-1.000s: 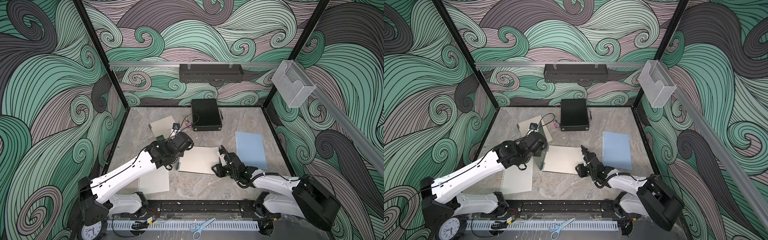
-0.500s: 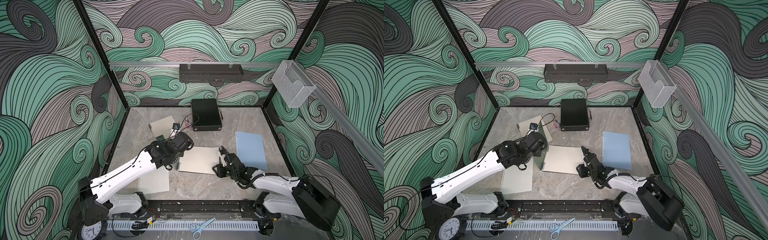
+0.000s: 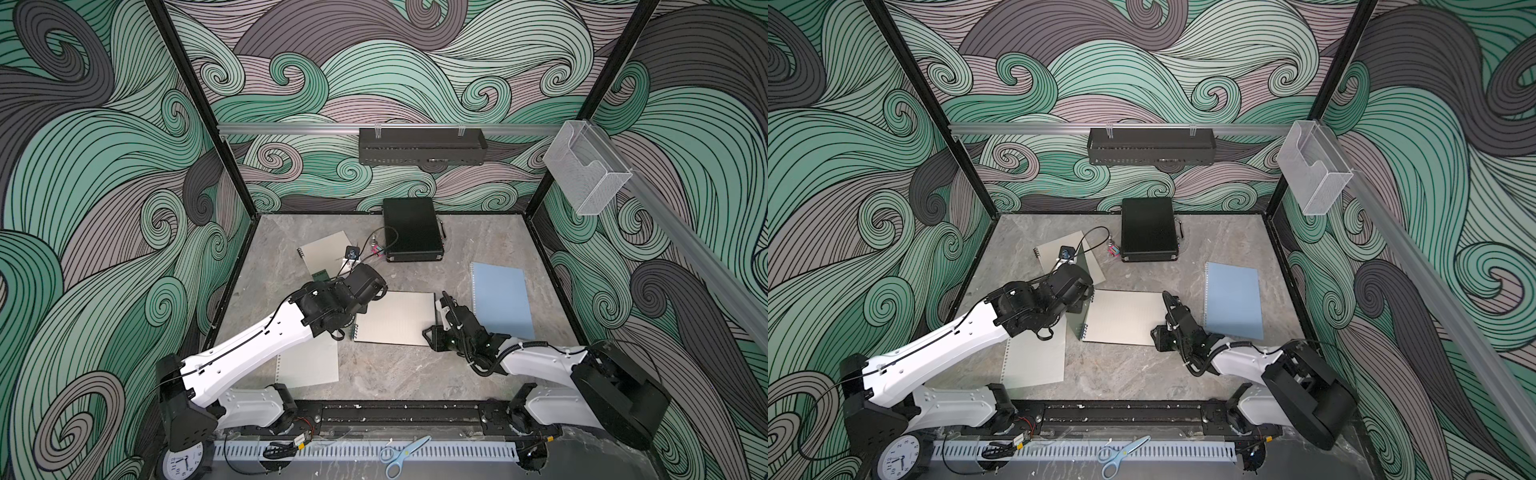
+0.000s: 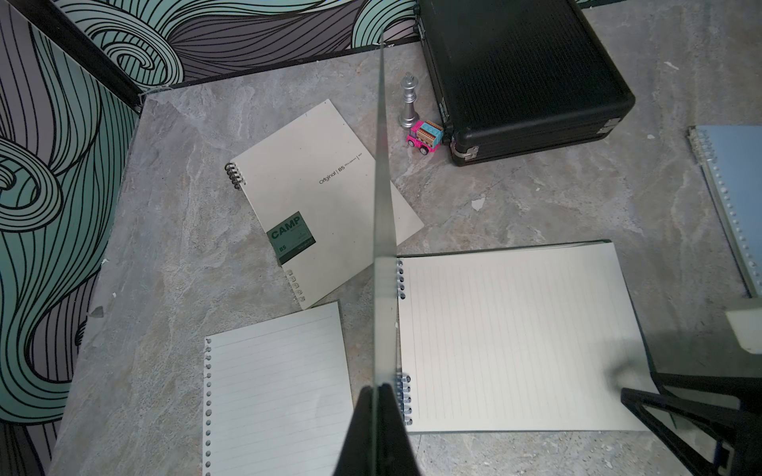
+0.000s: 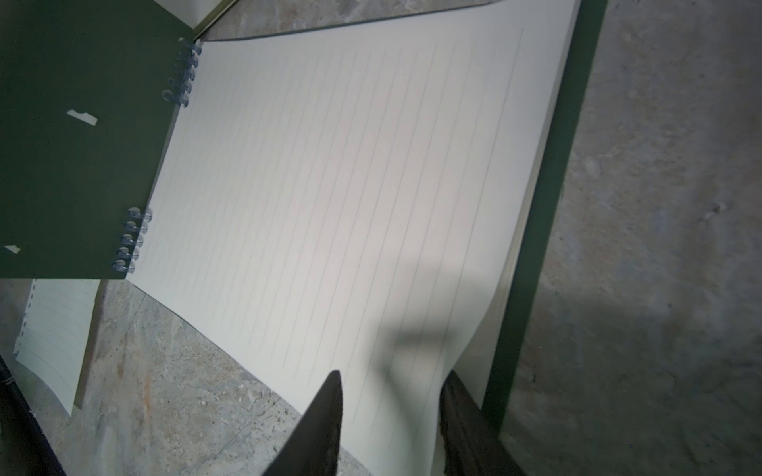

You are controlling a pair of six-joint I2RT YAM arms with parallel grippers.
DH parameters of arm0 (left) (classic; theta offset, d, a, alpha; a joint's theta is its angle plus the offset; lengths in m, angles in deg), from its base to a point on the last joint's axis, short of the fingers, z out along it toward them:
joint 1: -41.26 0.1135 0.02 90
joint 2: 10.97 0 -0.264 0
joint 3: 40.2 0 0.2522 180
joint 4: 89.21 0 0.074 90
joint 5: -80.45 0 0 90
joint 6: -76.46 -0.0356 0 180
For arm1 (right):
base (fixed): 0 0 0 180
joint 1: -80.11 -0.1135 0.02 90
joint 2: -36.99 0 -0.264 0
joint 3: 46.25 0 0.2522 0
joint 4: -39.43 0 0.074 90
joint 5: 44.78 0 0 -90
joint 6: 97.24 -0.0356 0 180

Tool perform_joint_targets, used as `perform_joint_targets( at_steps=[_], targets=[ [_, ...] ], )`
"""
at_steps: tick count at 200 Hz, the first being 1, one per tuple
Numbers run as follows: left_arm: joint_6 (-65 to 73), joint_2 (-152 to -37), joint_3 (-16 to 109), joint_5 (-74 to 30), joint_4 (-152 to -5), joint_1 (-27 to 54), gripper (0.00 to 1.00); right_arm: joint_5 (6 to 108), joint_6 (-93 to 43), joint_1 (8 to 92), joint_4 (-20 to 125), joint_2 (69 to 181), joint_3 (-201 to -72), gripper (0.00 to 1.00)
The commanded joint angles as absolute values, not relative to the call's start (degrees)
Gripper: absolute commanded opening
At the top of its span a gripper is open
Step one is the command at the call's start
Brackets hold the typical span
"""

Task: Tear off pages from different notebooks
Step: Tear off the paper from the notebook.

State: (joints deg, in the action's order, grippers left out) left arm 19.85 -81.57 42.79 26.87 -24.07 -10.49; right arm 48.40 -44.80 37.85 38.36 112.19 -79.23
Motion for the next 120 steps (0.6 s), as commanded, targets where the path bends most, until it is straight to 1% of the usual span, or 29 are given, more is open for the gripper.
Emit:
perform_joint_targets(
  at_steps=[1,25,55,78,120],
  targets=[
    [19.2,-80.3,43.1,27.4,-24.4,-10.0,0.0,47.8,-51.5,37.6,38.2,112.7,-77.6,0.41],
    [19.2,-80.1,43.1,27.4,-24.2,-10.0,0.0,50.3,-57.1,37.4,35.6,112.3,-77.0,0.42],
    [19.2,-79.7,42.9,27.4,-24.4,-9.9,0.0,50.9,-62.6,36.8,33.2,113.4,-76.9,0.41],
    [19.3,-79.3,42.5,27.4,-24.4,-9.9,0.0,50.4,-63.4,36.2,33.1,112.0,-77.2,0.41],
    [19.4,-78.9,42.7,27.4,-24.2,-10.0,0.0,48.8,-63.0,35.0,34.0,107.2,-77.5,0.47]
  ],
)
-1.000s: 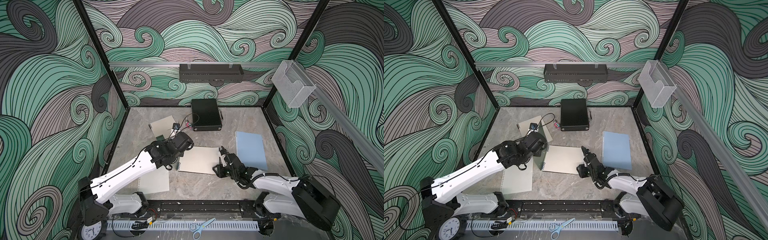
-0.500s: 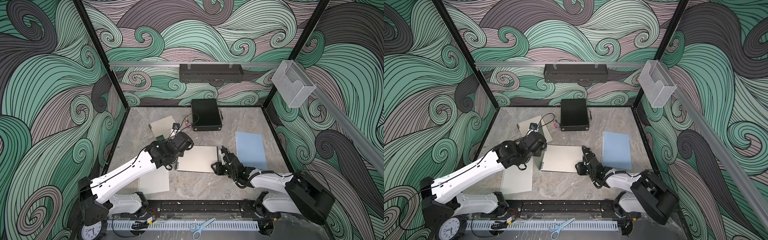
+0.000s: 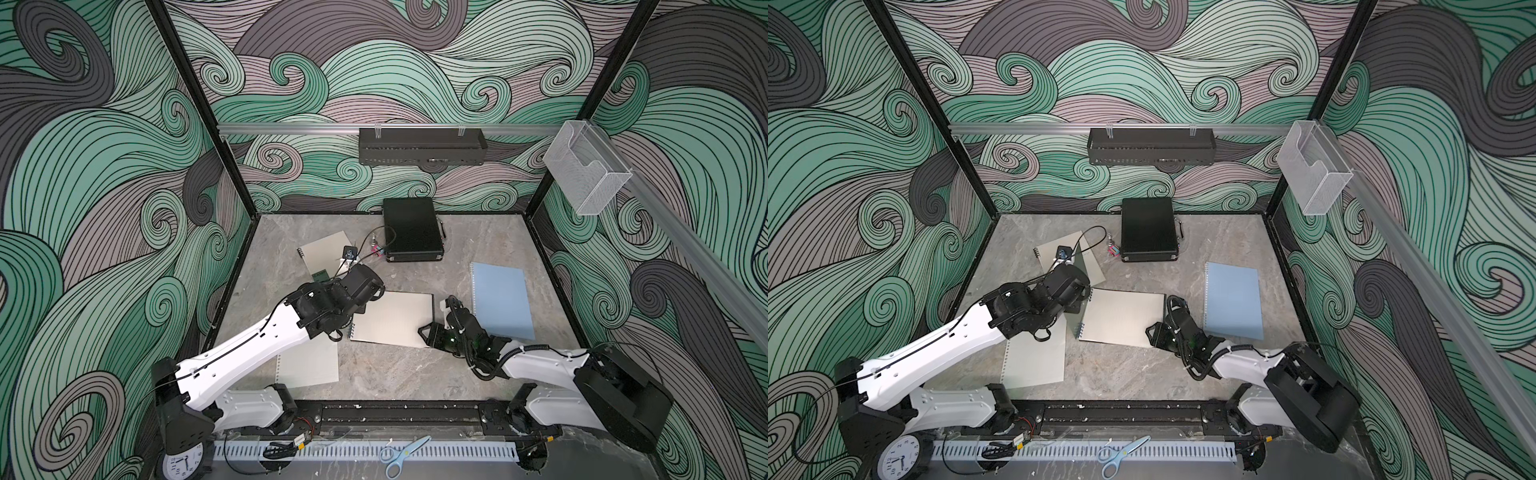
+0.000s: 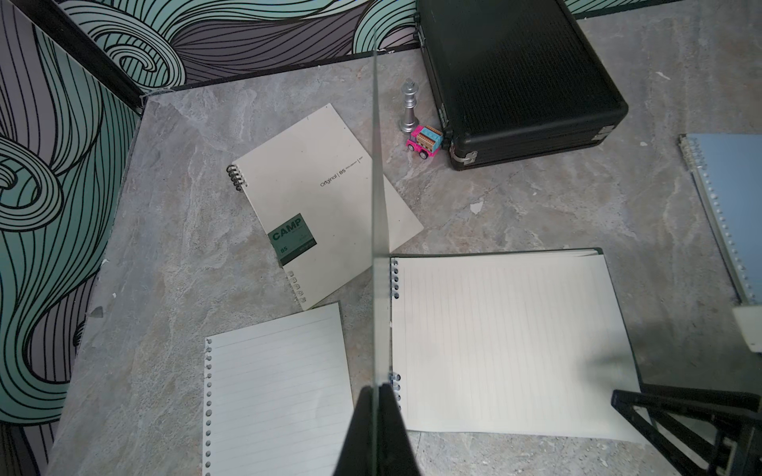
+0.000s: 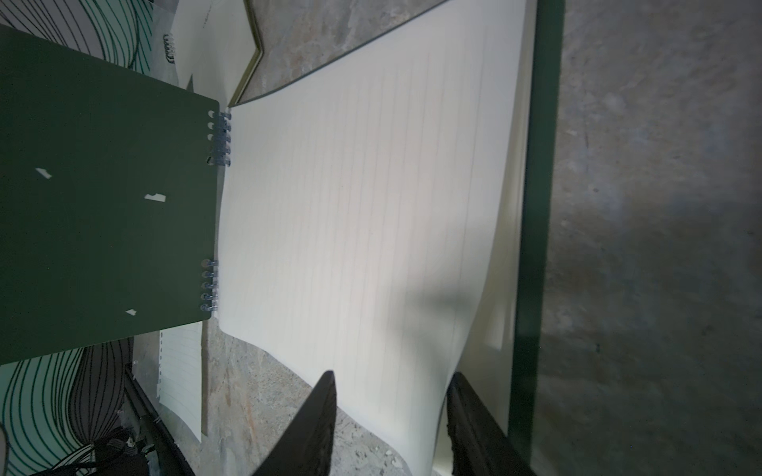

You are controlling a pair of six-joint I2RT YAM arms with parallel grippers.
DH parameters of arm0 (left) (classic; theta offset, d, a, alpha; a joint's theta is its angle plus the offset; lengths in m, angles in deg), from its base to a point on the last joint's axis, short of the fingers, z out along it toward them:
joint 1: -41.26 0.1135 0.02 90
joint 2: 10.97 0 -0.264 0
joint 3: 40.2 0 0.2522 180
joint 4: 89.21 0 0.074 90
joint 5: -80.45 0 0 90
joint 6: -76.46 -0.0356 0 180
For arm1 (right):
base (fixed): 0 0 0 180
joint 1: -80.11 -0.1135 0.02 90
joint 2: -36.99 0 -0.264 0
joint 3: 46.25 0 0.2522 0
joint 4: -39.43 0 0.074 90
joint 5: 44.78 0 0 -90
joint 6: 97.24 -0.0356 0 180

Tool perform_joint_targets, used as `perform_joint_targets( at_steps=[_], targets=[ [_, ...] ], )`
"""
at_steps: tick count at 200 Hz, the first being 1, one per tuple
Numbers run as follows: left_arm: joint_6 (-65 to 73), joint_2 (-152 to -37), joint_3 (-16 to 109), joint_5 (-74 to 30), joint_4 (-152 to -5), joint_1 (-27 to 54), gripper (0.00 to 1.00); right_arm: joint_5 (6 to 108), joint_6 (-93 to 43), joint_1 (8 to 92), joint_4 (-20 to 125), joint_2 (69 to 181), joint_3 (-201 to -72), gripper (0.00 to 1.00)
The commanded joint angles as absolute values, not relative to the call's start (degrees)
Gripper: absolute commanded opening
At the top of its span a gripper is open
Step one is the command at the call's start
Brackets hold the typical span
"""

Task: Tear off pages from different notebooks
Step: Tear off the paper from the notebook.

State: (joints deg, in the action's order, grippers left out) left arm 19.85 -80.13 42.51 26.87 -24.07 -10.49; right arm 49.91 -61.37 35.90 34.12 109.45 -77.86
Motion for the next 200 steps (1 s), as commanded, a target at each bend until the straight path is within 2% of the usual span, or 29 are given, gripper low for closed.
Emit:
perform_joint_targets(
  at_steps=[1,33,172,200],
  targets=[
    [19.4,-78.9,42.7,27.4,-24.2,-9.9,0.0,48.6,-63.0,34.9,34.0,107.1,-77.5,0.48],
    [19.1,-79.2,43.5,27.2,-24.1,-9.9,0.0,47.5,-63.6,34.5,36.0,108.9,-78.6,0.5],
    [19.0,-78.0,43.4,27.7,-23.8,-9.9,0.0,48.6,-63.9,34.5,28.2,114.4,-79.4,0.51],
    [19.2,-77.5,43.5,27.7,-23.4,-9.8,0.0,46.9,-64.8,34.5,25.8,116.8,-79.0,0.55]
  ],
)
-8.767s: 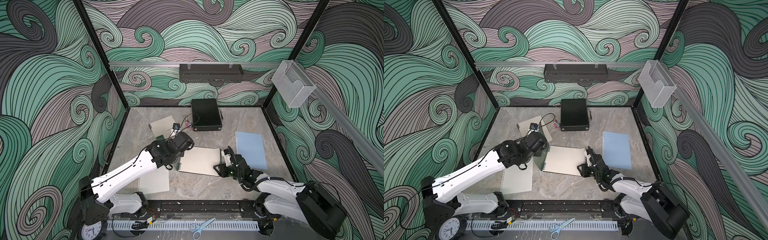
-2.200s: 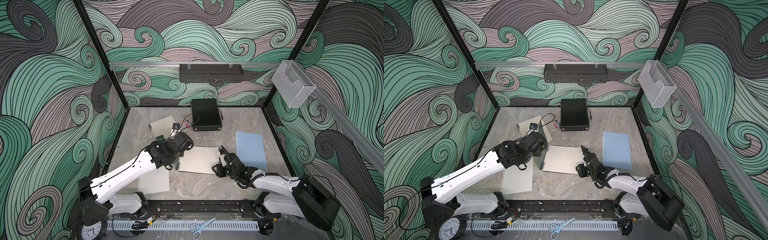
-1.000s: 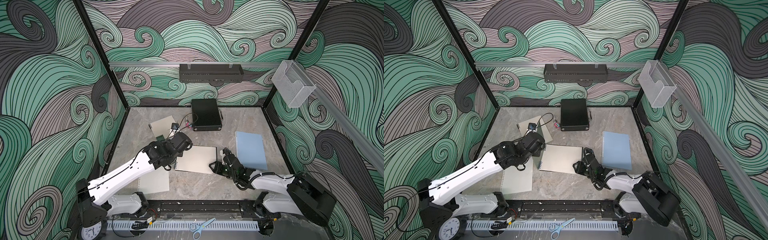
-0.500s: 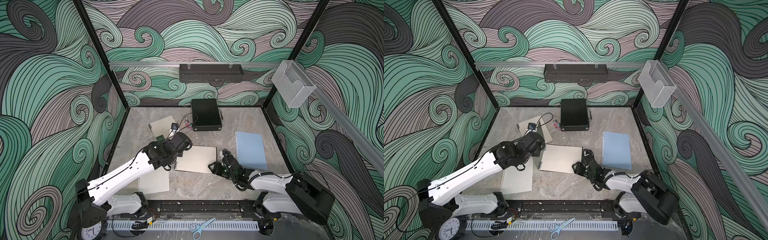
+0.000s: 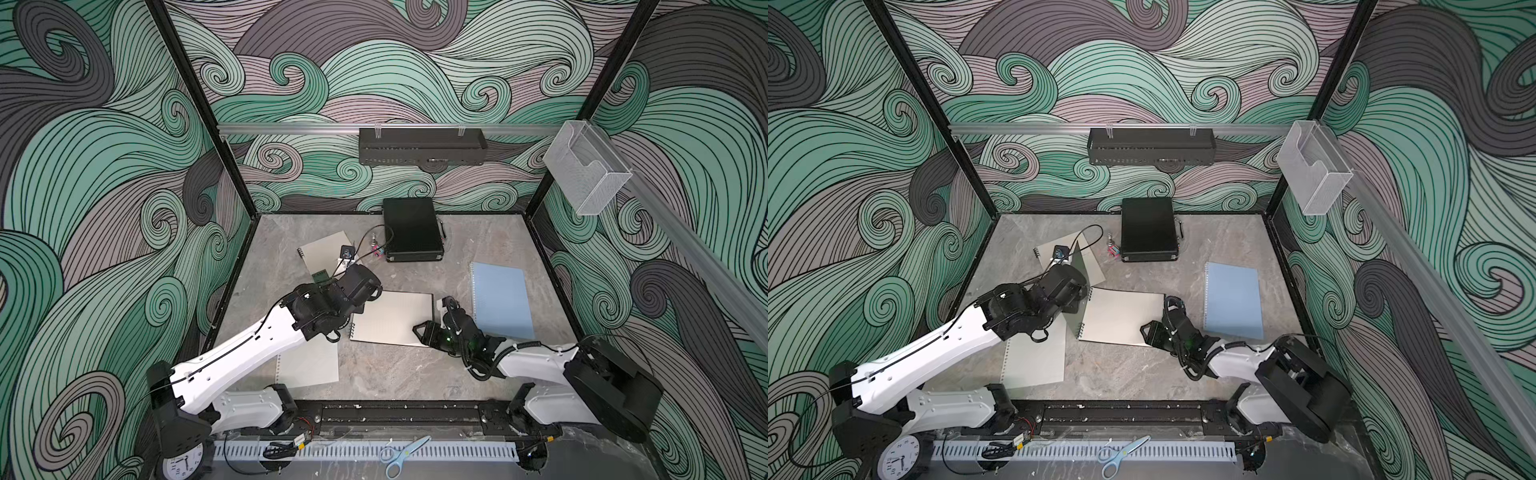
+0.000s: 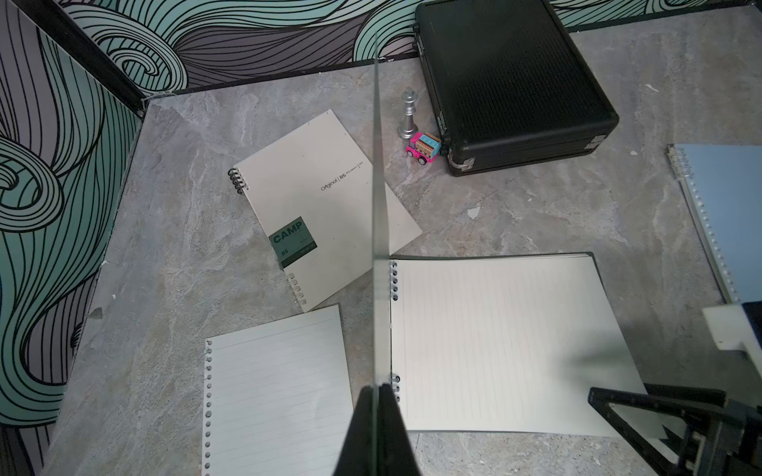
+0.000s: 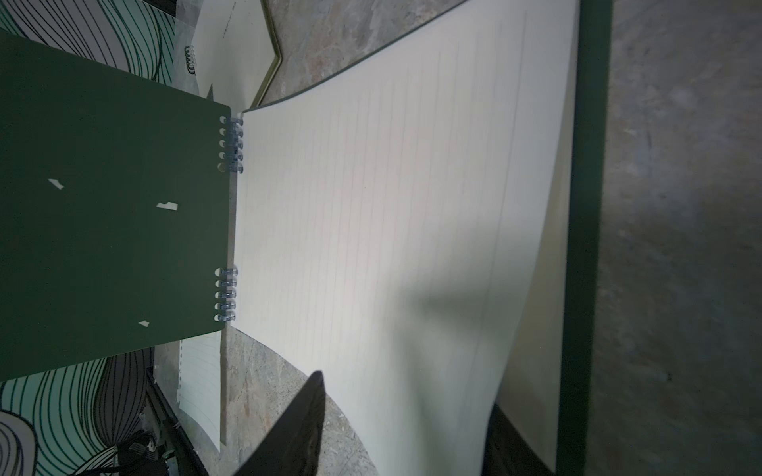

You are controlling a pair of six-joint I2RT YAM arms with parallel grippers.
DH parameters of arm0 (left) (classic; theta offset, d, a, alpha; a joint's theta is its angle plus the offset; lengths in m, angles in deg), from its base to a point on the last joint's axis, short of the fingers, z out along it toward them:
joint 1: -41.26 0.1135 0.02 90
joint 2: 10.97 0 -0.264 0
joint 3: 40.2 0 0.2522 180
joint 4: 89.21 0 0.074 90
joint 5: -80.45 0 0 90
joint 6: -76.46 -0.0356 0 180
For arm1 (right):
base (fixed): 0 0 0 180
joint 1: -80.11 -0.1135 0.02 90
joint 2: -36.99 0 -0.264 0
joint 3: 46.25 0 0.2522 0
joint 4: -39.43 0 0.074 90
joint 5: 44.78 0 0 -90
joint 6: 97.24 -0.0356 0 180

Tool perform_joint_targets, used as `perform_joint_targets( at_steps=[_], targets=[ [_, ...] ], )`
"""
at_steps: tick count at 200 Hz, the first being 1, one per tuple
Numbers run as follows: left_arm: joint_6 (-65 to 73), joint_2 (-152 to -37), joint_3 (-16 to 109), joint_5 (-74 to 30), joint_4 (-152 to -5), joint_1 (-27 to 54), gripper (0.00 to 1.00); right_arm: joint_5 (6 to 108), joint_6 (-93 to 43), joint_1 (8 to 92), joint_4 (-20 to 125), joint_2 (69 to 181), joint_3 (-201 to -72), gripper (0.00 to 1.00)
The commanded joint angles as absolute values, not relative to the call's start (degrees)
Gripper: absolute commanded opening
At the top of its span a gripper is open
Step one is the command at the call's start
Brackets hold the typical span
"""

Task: Tear off pages from different notebooks
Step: Tear off the paper from the notebook.

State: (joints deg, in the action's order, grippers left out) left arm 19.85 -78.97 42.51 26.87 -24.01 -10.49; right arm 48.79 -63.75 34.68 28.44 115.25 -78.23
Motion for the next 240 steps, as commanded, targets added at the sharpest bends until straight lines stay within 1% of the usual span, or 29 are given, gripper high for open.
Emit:
perform_joint_targets(
  at_steps=[1,41,66,109,114,120,127,128,131,137,143,155,190,203,240],
  targets=[
    [19.2,-77.5,43.4,27.8,-23.4,-9.9,0.0,46.9,-64.8,34.5,25.8,116.9,-79.0,0.55],
    [19.7,-76.3,42.7,28.0,-23.1,-9.9,0.0,47.3,-64.8,34.6,23.9,118.6,-80.1,0.53],
    [20.4,-75.7,41.5,28.9,-23.3,-9.8,0.0,46.1,-65.1,34.5,24.4,118.8,-80.4,0.49],
    [22.1,-74.7,39.4,30.0,-23.5,-9.5,0.0,44.0,-65.1,34.5,24.4,117.9,-80.0,0.44],
    [22.3,-74.7,39.2,30.1,-23.4,-9.5,0.03,44.1,-65.0,34.5,24.1,118.1,-79.9,0.43],
    [22.7,-74.7,39.1,30.1,-23.3,-9.4,0.1,44.3,-64.9,34.5,23.7,118.1,-79.9,0.42],
    [23.0,-74.7,38.8,30.1,-23.2,-9.4,0.23,44.7,-64.9,34.5,23.2,118.4,-79.9,0.42],
    [23.0,-74.7,38.8,30.1,-23.2,-9.4,0.27,44.7,-64.8,34.5,23.1,118.5,-79.9,0.41],
    [23.2,-74.6,38.7,30.2,-23.2,-9.4,0.32,44.8,-64.7,34.5,22.9,118.6,-79.9,0.41],
    [23.5,-74.5,38.2,30.2,-23.5,-9.3,0.41,45.2,-64.6,34.4,22.8,118.9,-80.1,0.4],
    [23.6,-74.2,37.5,30.2,-24.0,-9.2,0.47,45.2,-64.2,34.4,22.8,119.2,-80.3,0.39],
    [23.8,-73.8,36.1,30.2,-25.5,-9.1,0.54,45.1,-64.2,34.2,23.0,119.8,-80.5,0.39],
    [27.0,-72.3,33.1,31.8,-26.2,-8.8,0.57,44.7,-63.6,33.7,22.8,119.4,-80.5,0.39],
    [27.0,-71.0,30.4,31.2,-29.2,-8.6,0.6,43.9,-63.3,33.5,23.9,118.6,-80.6,0.39],
    [28.7,-68.5,23.1,29.7,-37.1,-8.5,0.61,44.0,-63.4,33.4,23.9,118.2,-80.2,0.39]
  ],
)
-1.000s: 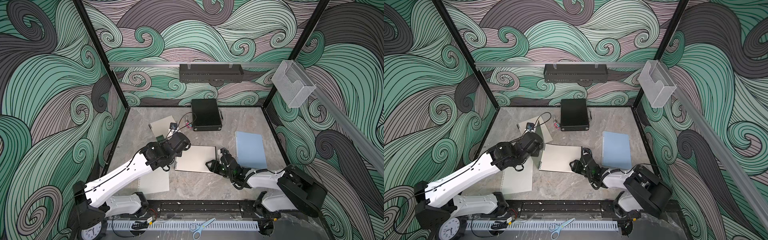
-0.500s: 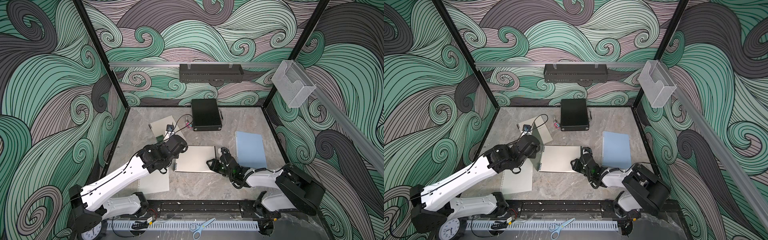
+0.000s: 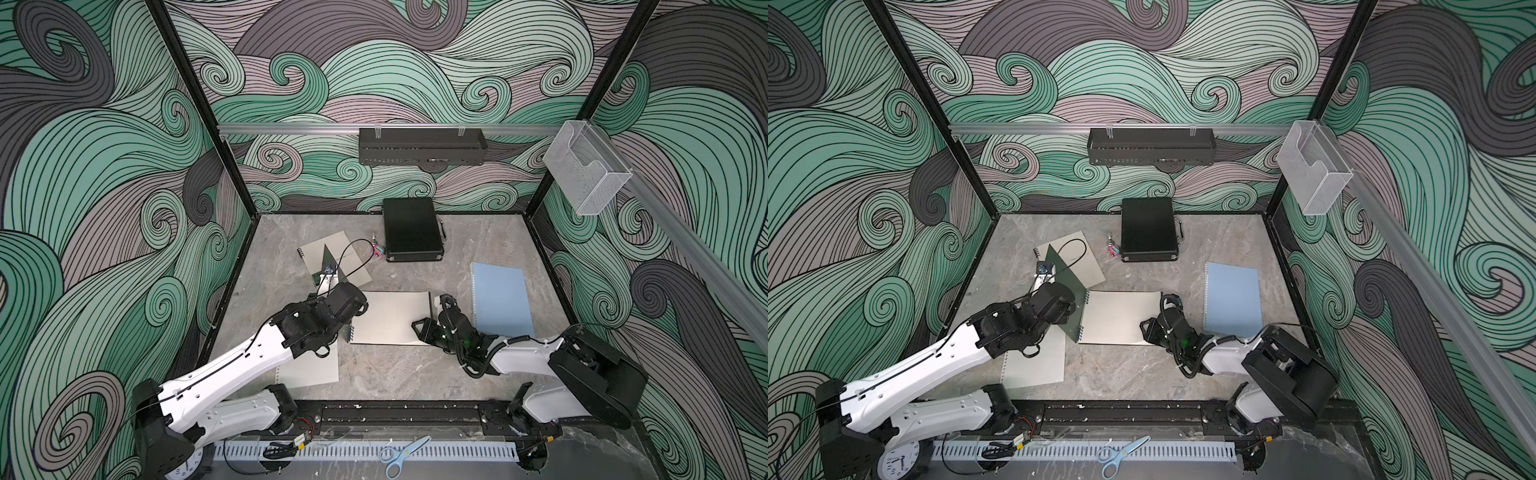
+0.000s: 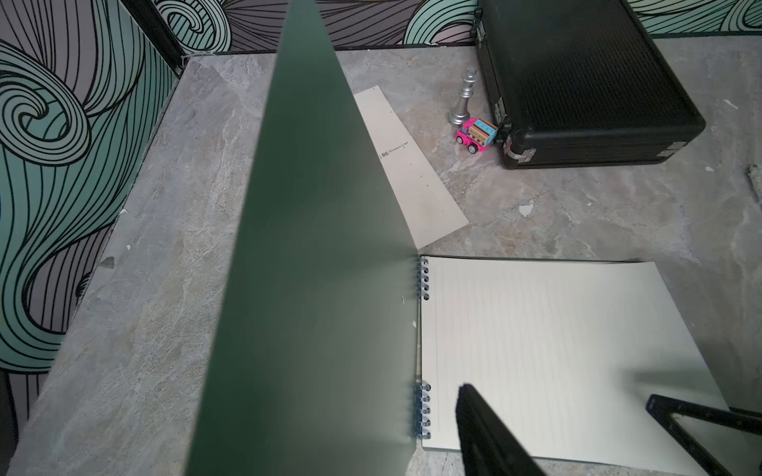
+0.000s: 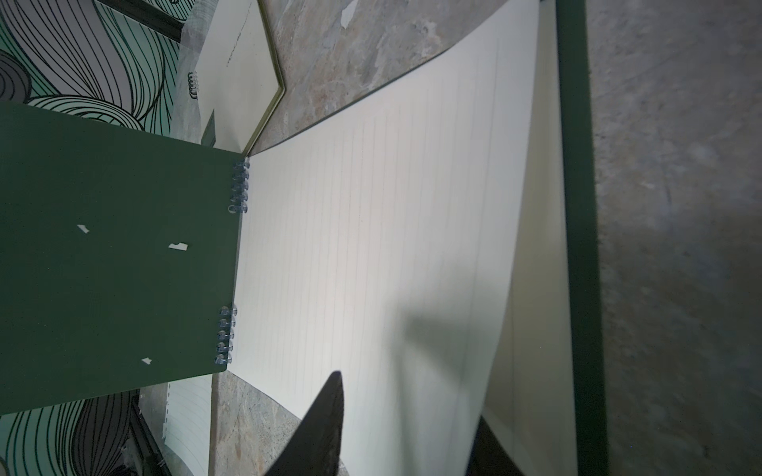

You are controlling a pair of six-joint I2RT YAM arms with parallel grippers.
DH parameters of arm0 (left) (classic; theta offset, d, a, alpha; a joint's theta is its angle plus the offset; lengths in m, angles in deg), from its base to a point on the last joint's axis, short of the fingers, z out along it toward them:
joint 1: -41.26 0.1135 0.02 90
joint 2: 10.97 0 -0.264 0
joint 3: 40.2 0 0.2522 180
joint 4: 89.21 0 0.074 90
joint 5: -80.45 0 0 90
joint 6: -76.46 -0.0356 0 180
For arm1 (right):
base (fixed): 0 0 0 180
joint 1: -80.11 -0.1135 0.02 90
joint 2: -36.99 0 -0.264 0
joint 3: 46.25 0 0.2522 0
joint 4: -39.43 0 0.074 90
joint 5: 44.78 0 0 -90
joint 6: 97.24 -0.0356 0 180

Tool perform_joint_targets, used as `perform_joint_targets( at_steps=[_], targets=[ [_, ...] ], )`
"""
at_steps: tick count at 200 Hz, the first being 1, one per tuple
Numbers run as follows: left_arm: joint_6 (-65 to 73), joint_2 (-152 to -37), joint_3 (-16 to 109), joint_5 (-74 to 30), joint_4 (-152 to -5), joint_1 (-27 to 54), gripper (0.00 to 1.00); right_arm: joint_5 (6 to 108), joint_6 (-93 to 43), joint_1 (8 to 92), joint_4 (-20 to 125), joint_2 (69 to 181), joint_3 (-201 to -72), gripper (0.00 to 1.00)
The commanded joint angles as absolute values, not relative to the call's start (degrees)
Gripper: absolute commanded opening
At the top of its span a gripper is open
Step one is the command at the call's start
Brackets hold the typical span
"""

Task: Tear off pages from different notebooks
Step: Tear off the paper from the notebook.

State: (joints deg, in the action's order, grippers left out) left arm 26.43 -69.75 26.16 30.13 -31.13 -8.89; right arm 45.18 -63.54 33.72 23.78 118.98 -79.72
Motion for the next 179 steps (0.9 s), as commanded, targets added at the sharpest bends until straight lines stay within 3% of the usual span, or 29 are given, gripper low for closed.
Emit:
perform_joint_targets(
  at_steps=[1,75,129,179],
  targets=[
    [28.8,-68.5,23.0,29.7,-37.3,-8.5,0.6,43.9,-63.4,33.4,23.9,118.2,-80.2,0.39],
    [26.6,-61.3,11.7,29.1,-51.7,-8.5,0.63,44.1,-64.1,32.9,22.0,120.0,-79.6,0.39],
    [23.8,-54.5,13.4,27.6,-51.1,-8.5,0.87,44.7,-64.1,32.4,21.3,122.8,-81.6,0.39],
    [23.2,-55.0,14.6,27.6,-51.2,-8.5,0.91,46.0,-64.7,32.1,18.6,127.2,-83.4,0.38]
  ],
)
